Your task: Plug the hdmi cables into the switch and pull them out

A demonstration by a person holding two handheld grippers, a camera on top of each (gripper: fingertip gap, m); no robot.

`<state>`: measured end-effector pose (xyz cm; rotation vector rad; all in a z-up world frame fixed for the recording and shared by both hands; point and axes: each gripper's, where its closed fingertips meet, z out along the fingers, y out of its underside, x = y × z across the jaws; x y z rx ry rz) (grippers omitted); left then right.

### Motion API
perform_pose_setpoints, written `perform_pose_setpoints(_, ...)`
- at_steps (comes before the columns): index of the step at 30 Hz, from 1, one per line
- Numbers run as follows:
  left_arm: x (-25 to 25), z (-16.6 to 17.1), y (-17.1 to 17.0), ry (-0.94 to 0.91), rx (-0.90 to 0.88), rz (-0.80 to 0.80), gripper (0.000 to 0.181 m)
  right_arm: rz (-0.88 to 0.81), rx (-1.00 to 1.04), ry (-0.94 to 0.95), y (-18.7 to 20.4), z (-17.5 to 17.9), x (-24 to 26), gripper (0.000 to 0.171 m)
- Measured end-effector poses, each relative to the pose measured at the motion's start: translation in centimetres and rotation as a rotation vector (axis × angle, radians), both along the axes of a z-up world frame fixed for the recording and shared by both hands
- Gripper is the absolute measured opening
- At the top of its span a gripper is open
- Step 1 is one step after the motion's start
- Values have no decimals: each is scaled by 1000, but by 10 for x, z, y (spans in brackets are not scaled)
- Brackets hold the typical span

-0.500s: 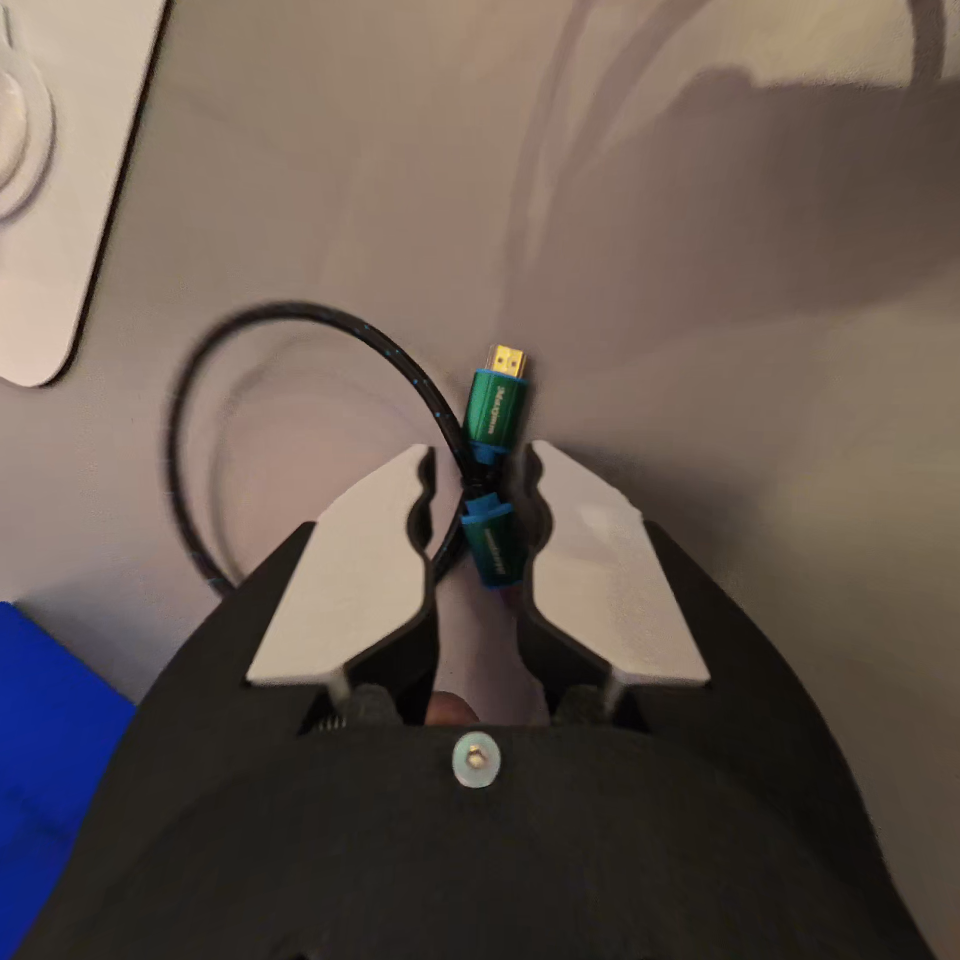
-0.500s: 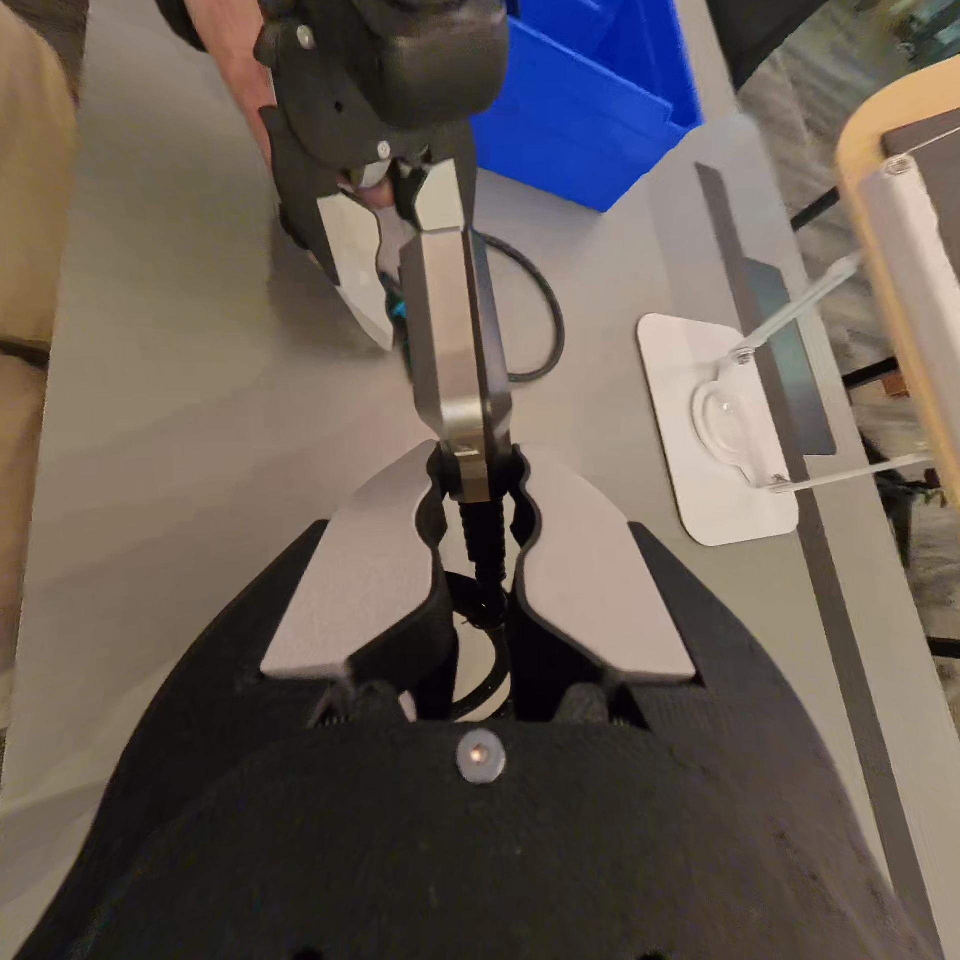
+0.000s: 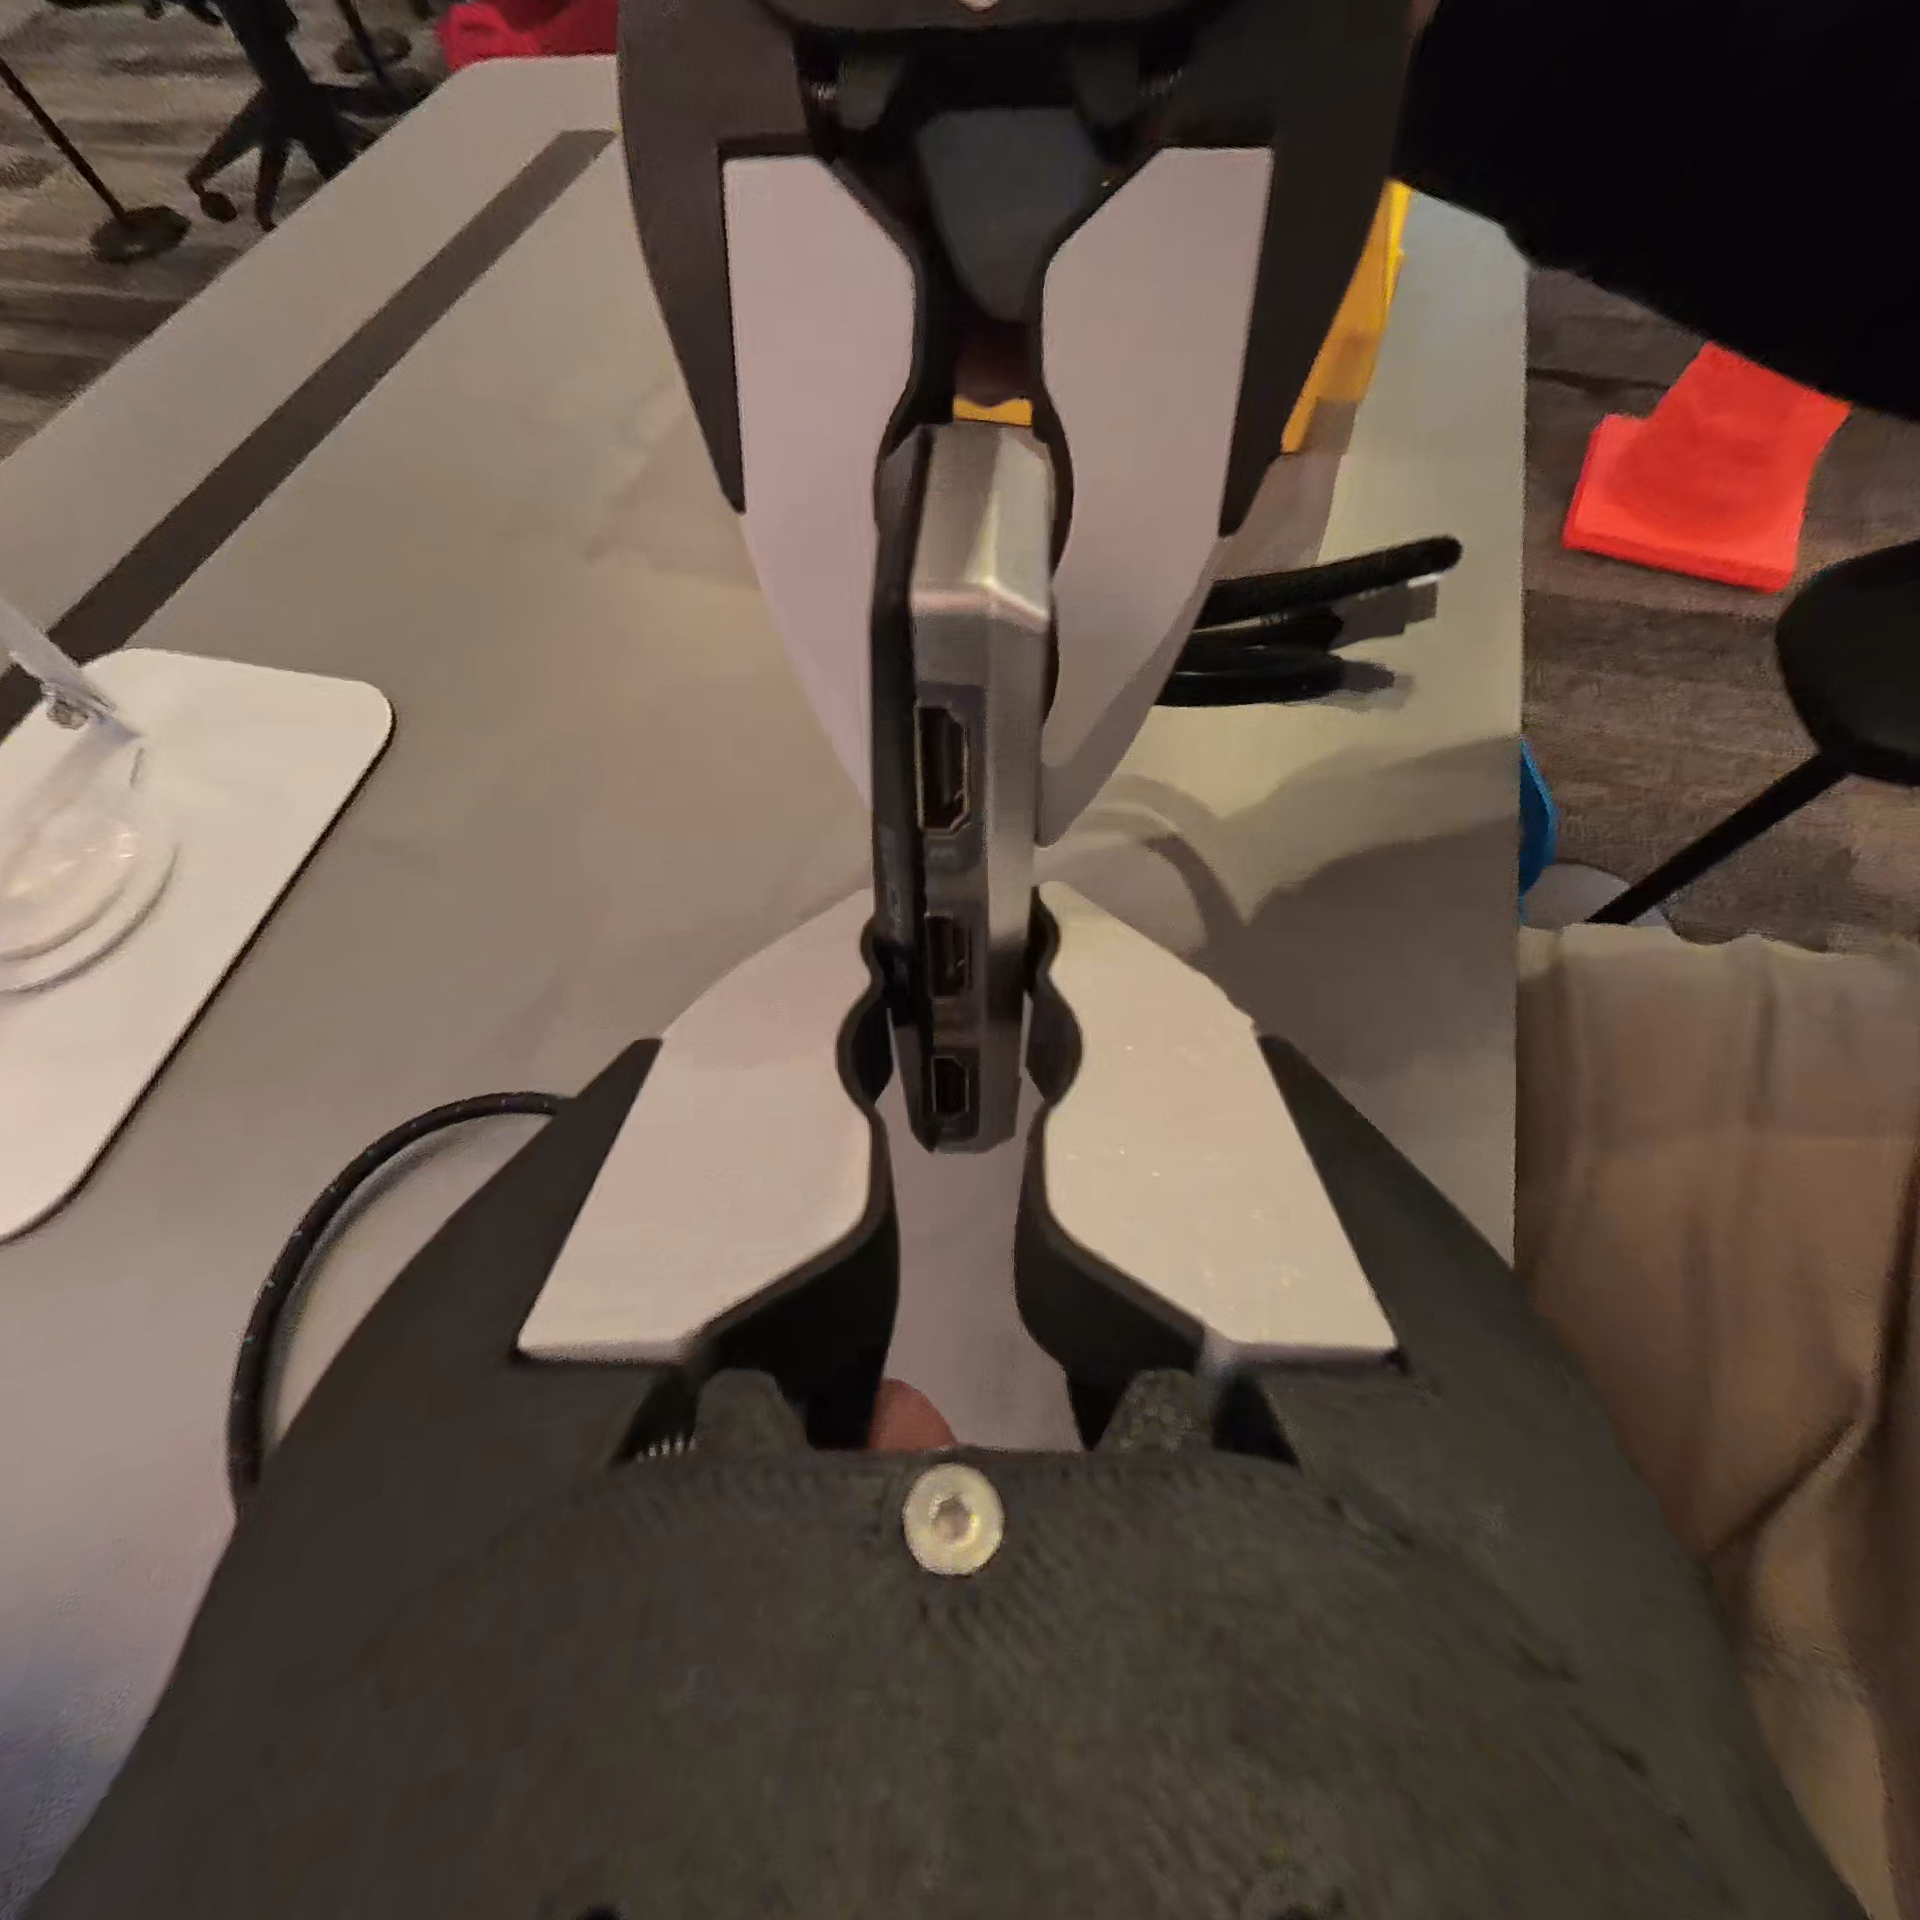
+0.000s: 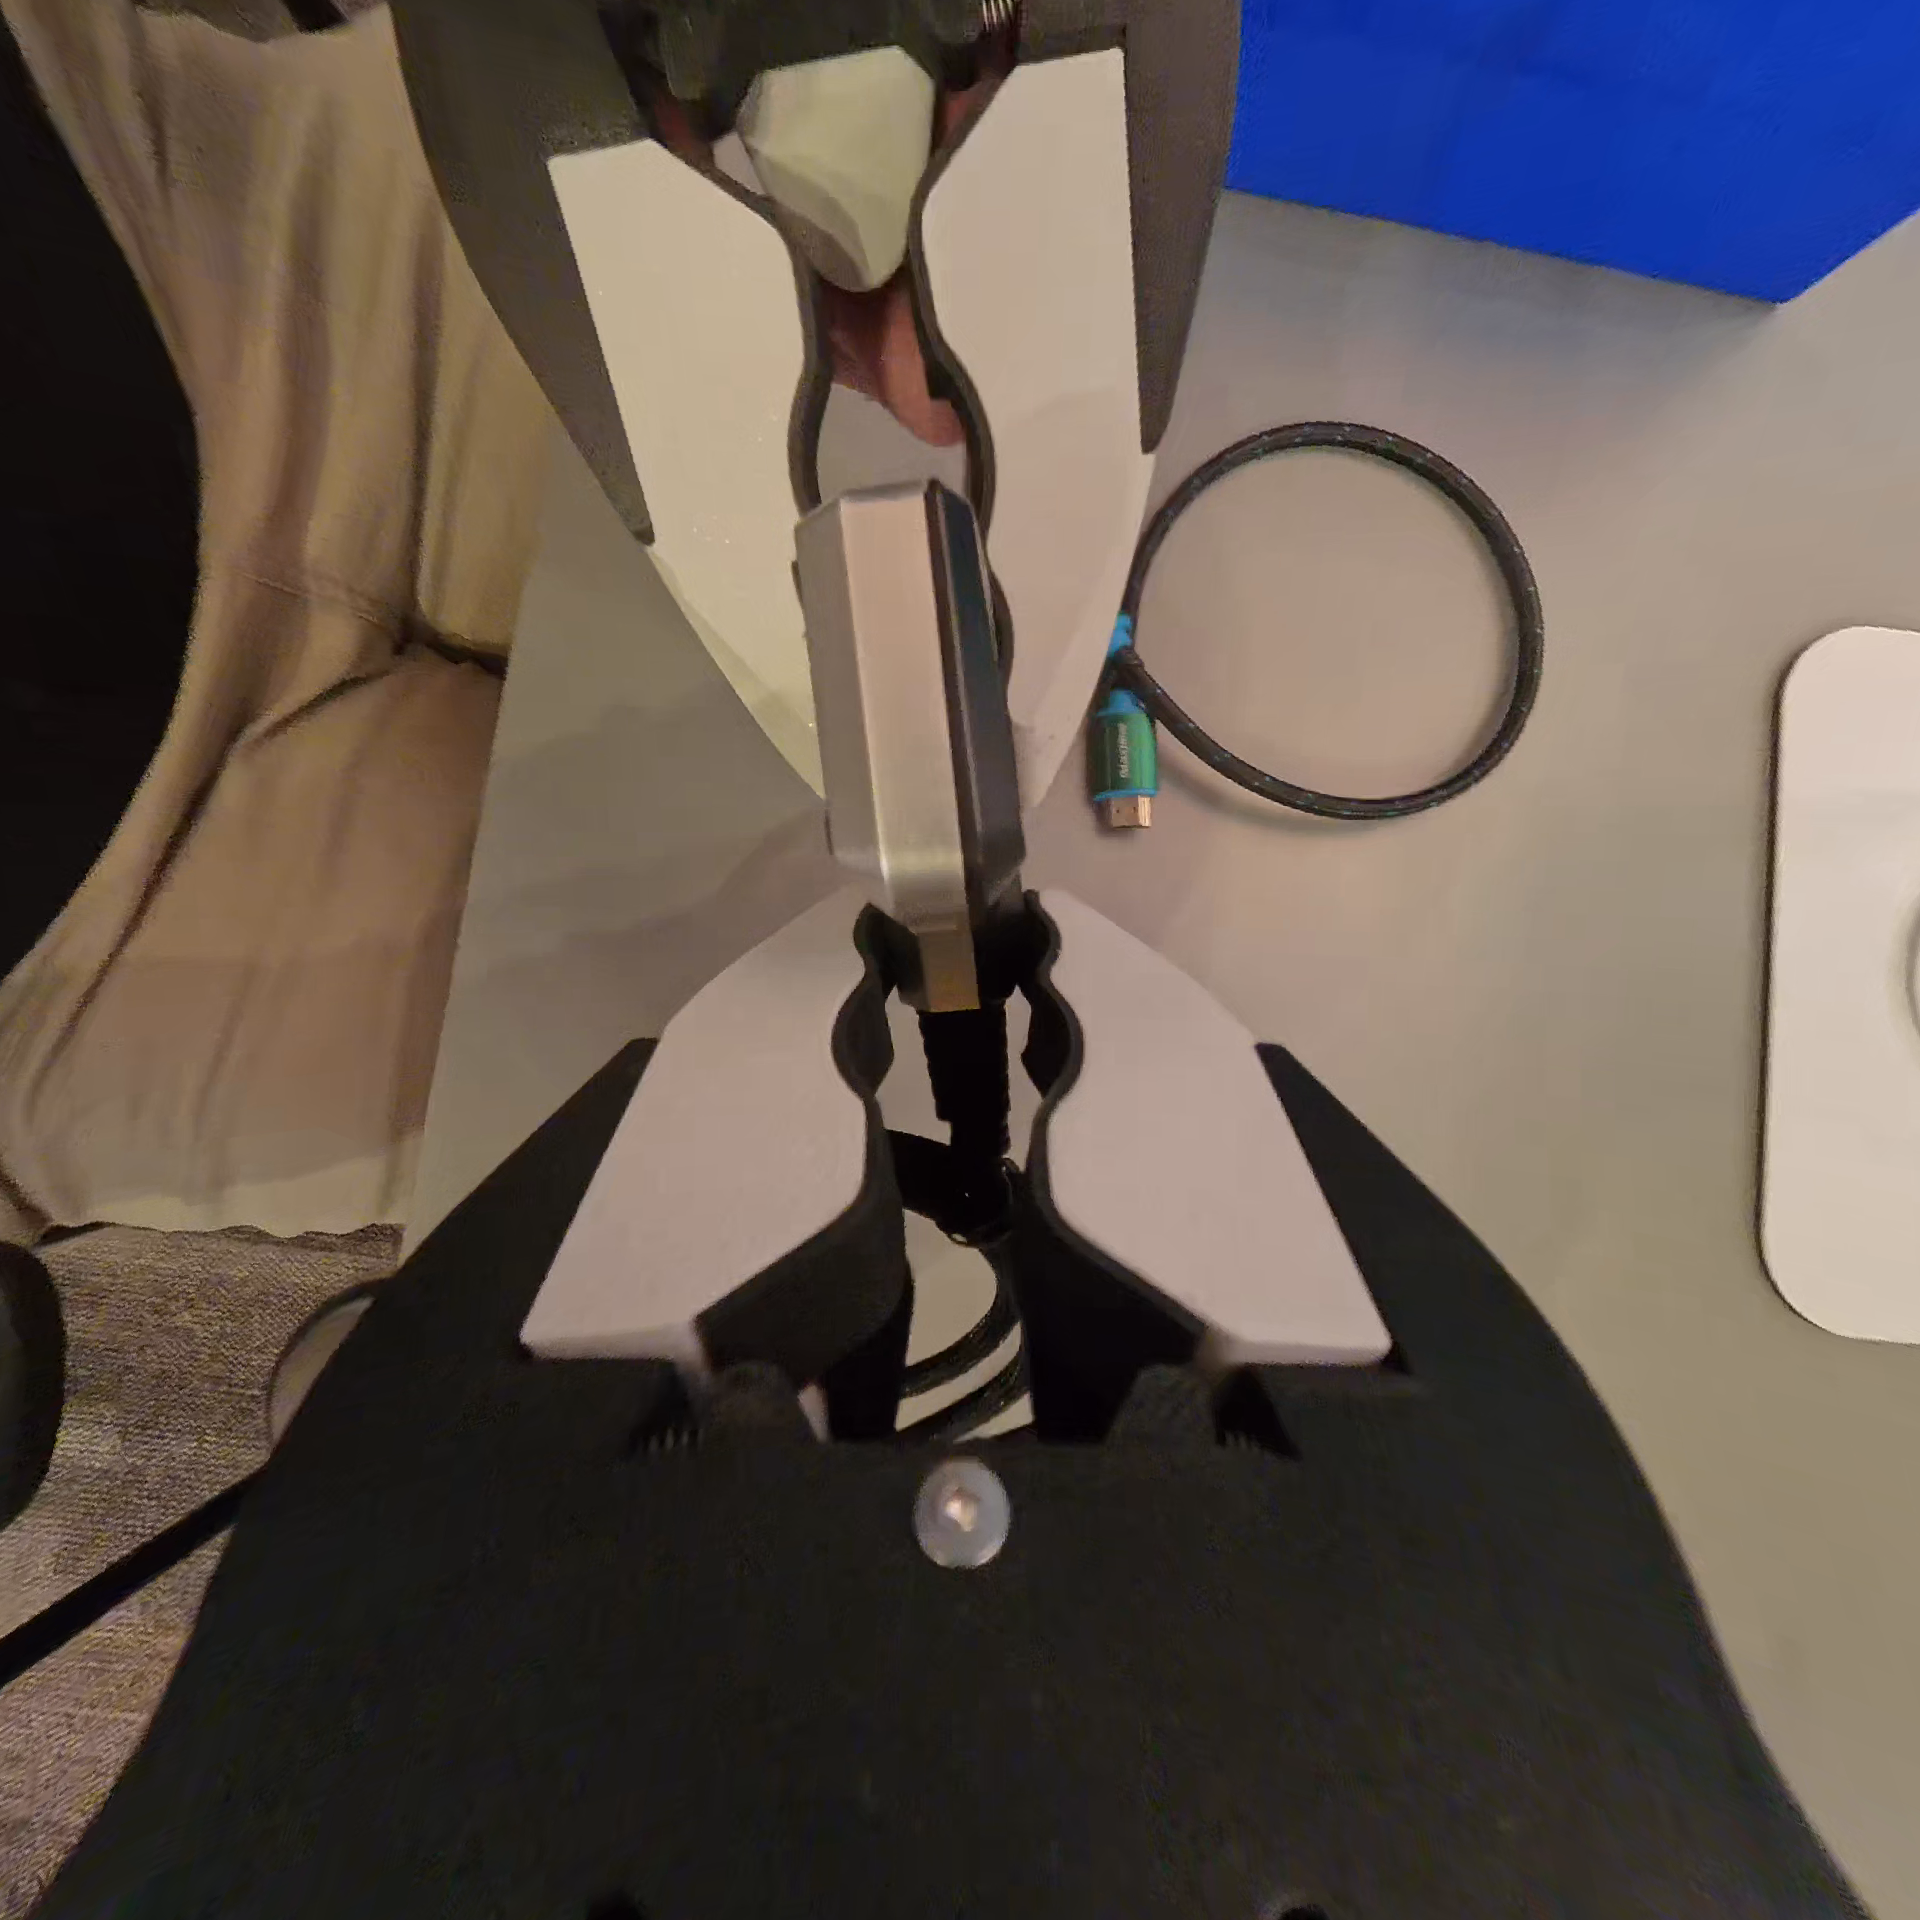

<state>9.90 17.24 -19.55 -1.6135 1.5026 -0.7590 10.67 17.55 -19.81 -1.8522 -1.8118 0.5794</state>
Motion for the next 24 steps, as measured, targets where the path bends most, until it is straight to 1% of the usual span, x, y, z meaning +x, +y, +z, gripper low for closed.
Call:
perform_pose_setpoints(1, 0, -1, 2, -8, -28, 20, 21, -8, 12, -13, 3, 0, 0, 21)
perform_pose_setpoints(2, -1, 1, 4, -31, -56, 36, 21, -31, 37, -14, 8, 1, 0, 24)
perform_pose_setpoints(3, -2, 4, 9, -65, -95, 73, 21, -76, 91, -4, 17, 5, 0, 32)
perform_pose_setpoints(5, -6, 11, 16, -136, -234, 130, 21, -156, 222, 33, 29, 20, 2, 39)
perform_pose_setpoints(7, -9, 20, 23, -225, -361, 164, 21, -248, 427, 71, 42, 46, 7, 61)
perform_pose_setpoints(10, -11, 29, 28, -327, -517, 214, 21, -265, 694, 36, 32, 68, 8, 61)
perform_pose_setpoints(11, -11, 31, 28, -351, -550, 226, 21, -279, 759, 9, 28, 68, 8, 57)
perform_pose_setpoints(13, -10, 35, 29, -385, -593, 256, 21, -323, 878, -94, 25, 61, 11, 58)
perform_pose_setpoints(15, -8, 38, 28, -398, -625, 279, 21, -315, 996, -189, 20, 55, 10, 53)
perform_pose_setpoints(17, -7, 40, 29, -406, -644, 313, 21, -311, 1036, -246, 16, 50, 8, 52)
perform_pose_setpoints(18, -7, 41, 30, -419, -657, 323, 21, -333, 1048, -262, 16, 50, 9, 56)
perform_pose_setpoints(20, -7, 42, 33, -433, -673, 367, 21, -337, 1026, -324, 12, 47, 11, 60)
perform_pose_setpoints(22, -7, 44, 35, -472, -697, 393, 21, -341, 975, -386, 5, 49, 12, 68)
perform_pose_setpoints(23, -8, 46, 38, -501, -712, 415, 21, -344, 976, -411, 1, 55, 12, 65)
perform_pose_setpoints(24, -9, 50, 40, -528, -728, 421, 21, -342, 1006, -394, -4, 65, 9, 58)
